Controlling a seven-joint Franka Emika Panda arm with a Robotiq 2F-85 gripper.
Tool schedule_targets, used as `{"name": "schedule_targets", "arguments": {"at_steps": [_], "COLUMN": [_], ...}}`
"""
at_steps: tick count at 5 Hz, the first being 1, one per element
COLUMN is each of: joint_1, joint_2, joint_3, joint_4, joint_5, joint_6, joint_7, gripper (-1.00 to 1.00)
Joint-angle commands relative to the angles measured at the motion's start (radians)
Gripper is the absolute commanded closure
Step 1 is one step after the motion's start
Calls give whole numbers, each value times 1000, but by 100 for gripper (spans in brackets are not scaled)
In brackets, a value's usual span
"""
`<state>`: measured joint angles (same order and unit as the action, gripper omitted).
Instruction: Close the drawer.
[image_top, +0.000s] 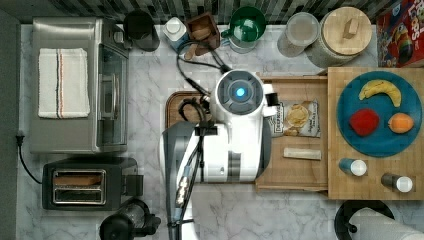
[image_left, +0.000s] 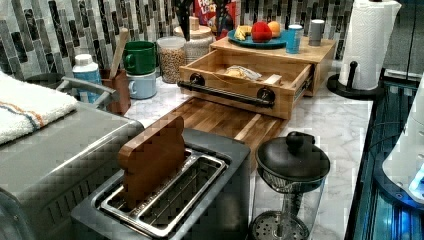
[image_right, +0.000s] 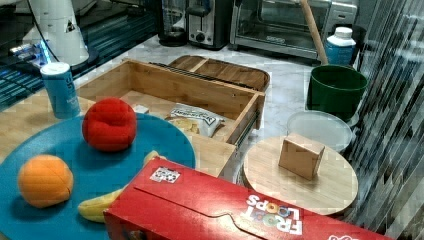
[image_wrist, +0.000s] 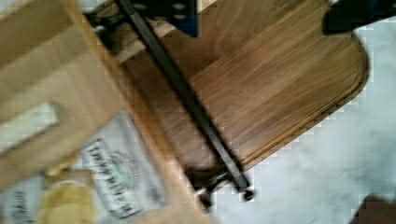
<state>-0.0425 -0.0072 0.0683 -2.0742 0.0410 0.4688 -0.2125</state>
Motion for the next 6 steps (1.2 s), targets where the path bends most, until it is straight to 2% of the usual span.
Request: {"name": "schedule_targets", "arguments": {"at_steps": [1, 3, 4, 6], "joint_1": [50, 40, 42, 19], "joint_2": [-14, 74, 93, 130], "joint_3": [62, 58, 54, 42], "joint_4": [-204, -256, -299, -324], "joint_5": [30, -25, -124, -185], "joint_6": [212, 329, 405, 455], "joint_7": [-207, -302, -268, -299], "gripper": [100, 100, 100, 100]}}
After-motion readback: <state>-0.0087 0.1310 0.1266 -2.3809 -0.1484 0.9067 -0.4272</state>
